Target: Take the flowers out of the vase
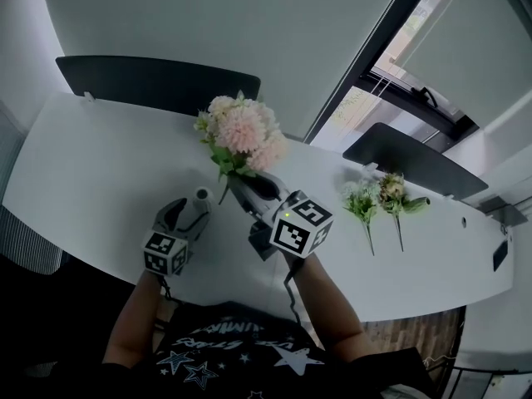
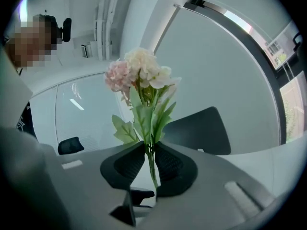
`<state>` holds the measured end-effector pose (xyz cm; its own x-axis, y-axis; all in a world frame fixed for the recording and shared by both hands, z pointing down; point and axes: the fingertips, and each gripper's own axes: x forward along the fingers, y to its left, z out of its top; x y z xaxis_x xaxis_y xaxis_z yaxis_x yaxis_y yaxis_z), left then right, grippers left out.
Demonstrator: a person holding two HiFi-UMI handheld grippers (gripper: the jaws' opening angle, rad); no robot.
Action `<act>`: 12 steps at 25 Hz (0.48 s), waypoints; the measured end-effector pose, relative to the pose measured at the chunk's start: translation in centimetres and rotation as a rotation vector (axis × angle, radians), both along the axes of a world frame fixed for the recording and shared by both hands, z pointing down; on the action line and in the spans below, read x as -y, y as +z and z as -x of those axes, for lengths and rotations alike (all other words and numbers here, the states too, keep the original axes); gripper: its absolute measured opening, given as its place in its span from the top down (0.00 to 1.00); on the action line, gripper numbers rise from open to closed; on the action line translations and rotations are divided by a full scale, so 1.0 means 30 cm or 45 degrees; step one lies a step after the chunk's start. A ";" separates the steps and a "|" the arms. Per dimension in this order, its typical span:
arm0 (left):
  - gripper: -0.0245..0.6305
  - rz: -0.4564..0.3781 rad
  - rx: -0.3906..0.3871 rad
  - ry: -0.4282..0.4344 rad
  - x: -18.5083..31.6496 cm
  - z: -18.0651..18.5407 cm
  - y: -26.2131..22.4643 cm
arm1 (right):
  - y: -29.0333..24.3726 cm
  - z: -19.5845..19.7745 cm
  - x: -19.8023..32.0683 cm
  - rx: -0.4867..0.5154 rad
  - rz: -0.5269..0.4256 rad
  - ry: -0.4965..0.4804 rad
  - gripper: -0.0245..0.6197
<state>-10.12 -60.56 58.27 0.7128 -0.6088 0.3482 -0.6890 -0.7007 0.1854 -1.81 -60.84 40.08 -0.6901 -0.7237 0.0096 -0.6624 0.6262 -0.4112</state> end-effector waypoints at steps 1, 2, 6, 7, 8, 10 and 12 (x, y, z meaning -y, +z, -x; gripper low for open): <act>0.55 -0.004 0.004 -0.011 -0.015 -0.004 -0.013 | 0.001 -0.019 -0.013 0.004 0.005 0.001 0.86; 0.55 -0.006 0.009 -0.019 -0.029 -0.005 -0.022 | 0.006 -0.034 -0.025 0.007 0.011 0.002 0.86; 0.55 -0.019 0.014 -0.037 -0.083 0.002 -0.011 | 0.060 -0.060 -0.069 0.015 0.024 0.001 0.86; 0.55 -0.027 0.009 -0.055 -0.094 0.008 -0.008 | 0.075 -0.062 -0.080 0.017 0.024 -0.005 0.86; 0.55 -0.037 0.004 -0.077 -0.104 0.014 -0.010 | 0.087 -0.063 -0.091 0.019 0.026 -0.014 0.86; 0.55 -0.059 -0.005 -0.117 -0.124 0.024 -0.031 | 0.100 -0.065 -0.112 0.021 0.031 -0.032 0.86; 0.55 -0.074 -0.007 -0.129 -0.150 0.021 -0.059 | 0.106 -0.070 -0.136 0.013 0.034 -0.049 0.86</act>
<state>-10.77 -56.05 56.49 0.6486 -0.6968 0.3064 -0.7558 -0.6373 0.1505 0.27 -56.77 43.27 -0.7176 -0.6962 0.0210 -0.6336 0.6399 -0.4349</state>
